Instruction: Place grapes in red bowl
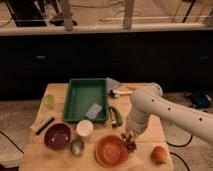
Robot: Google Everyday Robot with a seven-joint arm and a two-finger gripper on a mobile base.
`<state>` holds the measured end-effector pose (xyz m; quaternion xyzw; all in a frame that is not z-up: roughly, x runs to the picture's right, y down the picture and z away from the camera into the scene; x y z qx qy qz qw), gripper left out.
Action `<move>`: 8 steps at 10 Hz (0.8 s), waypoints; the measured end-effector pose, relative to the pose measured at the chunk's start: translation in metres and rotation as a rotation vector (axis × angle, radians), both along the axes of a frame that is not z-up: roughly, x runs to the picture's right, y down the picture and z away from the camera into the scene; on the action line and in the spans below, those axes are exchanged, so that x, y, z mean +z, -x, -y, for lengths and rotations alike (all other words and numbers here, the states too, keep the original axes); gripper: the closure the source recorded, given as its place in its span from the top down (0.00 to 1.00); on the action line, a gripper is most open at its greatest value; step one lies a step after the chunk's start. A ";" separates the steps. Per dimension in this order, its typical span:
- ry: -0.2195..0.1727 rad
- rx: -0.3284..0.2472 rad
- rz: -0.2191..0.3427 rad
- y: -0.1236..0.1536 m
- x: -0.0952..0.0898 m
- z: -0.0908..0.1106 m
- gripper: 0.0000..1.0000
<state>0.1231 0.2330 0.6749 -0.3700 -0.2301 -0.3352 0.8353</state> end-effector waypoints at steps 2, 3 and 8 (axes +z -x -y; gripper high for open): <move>0.001 -0.002 0.005 0.001 0.001 -0.001 0.02; 0.001 -0.002 0.008 0.001 0.002 -0.001 0.02; 0.005 -0.011 0.029 0.006 0.003 -0.003 0.02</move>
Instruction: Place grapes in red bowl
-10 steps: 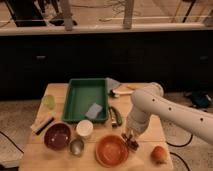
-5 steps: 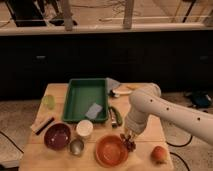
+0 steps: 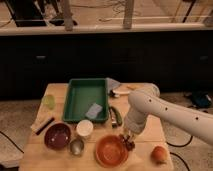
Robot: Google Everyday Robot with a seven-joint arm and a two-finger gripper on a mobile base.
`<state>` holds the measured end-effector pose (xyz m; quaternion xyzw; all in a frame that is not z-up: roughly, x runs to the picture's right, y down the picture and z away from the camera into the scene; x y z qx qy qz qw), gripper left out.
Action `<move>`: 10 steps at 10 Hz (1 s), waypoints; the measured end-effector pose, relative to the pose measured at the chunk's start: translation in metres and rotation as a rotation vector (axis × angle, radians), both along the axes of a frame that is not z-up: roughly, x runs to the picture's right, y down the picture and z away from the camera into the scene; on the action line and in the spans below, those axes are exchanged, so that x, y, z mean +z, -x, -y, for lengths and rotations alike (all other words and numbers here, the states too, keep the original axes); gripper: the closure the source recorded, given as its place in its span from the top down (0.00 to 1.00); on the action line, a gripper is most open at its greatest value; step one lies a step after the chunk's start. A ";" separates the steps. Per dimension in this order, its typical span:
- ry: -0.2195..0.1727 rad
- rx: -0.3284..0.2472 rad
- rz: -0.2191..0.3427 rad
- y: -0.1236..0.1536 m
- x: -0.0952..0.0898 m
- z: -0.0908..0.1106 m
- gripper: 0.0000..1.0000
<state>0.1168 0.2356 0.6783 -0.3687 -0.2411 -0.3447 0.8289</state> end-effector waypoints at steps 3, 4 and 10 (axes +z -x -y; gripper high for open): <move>0.001 -0.006 0.012 0.002 0.000 0.000 0.02; 0.002 -0.009 0.019 0.004 -0.001 -0.001 0.02; 0.008 -0.022 0.050 0.009 -0.003 -0.001 0.02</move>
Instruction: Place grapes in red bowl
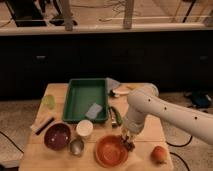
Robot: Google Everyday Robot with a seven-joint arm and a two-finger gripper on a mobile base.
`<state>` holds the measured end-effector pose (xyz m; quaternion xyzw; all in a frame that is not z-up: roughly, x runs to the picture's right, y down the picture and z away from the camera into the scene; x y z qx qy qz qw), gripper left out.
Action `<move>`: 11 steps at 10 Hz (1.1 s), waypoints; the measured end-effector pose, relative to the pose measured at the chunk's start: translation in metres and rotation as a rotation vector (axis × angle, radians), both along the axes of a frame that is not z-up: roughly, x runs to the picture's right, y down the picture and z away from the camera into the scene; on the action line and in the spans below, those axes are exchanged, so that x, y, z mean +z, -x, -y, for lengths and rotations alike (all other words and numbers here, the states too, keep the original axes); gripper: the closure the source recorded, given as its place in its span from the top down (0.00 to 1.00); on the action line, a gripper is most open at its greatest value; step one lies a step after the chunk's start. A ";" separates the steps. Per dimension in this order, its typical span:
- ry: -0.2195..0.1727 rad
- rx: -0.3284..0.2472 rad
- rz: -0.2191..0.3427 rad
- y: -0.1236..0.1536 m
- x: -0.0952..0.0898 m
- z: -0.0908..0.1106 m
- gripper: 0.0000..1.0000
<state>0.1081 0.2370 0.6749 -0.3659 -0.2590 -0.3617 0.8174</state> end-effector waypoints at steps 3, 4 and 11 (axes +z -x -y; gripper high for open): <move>0.004 -0.006 0.016 0.003 0.000 0.000 0.02; 0.005 -0.006 0.019 0.004 0.000 0.000 0.02; 0.020 -0.018 0.054 0.009 0.001 -0.002 0.02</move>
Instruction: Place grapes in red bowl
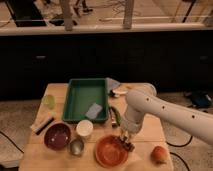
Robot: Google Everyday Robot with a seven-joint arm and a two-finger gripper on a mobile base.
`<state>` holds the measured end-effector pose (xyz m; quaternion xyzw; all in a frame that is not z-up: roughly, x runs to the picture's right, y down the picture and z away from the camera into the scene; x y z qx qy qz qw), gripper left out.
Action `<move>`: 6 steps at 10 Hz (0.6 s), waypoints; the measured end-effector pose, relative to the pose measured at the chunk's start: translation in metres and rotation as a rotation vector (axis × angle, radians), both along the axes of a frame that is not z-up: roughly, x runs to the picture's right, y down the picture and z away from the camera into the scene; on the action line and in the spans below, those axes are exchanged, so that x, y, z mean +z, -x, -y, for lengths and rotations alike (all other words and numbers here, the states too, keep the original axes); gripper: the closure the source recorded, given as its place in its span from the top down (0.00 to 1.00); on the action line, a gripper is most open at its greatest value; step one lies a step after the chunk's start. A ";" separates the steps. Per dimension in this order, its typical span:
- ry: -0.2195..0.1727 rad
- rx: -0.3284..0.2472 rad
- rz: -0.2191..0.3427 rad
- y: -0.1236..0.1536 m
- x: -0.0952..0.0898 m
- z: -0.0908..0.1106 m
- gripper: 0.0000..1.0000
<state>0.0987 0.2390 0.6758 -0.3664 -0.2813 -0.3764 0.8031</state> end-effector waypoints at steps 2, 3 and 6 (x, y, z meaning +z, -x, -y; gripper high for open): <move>0.002 -0.006 0.012 0.003 0.000 0.000 0.02; 0.004 -0.008 0.016 0.003 -0.001 -0.001 0.02; 0.010 -0.015 0.030 0.005 0.000 -0.001 0.02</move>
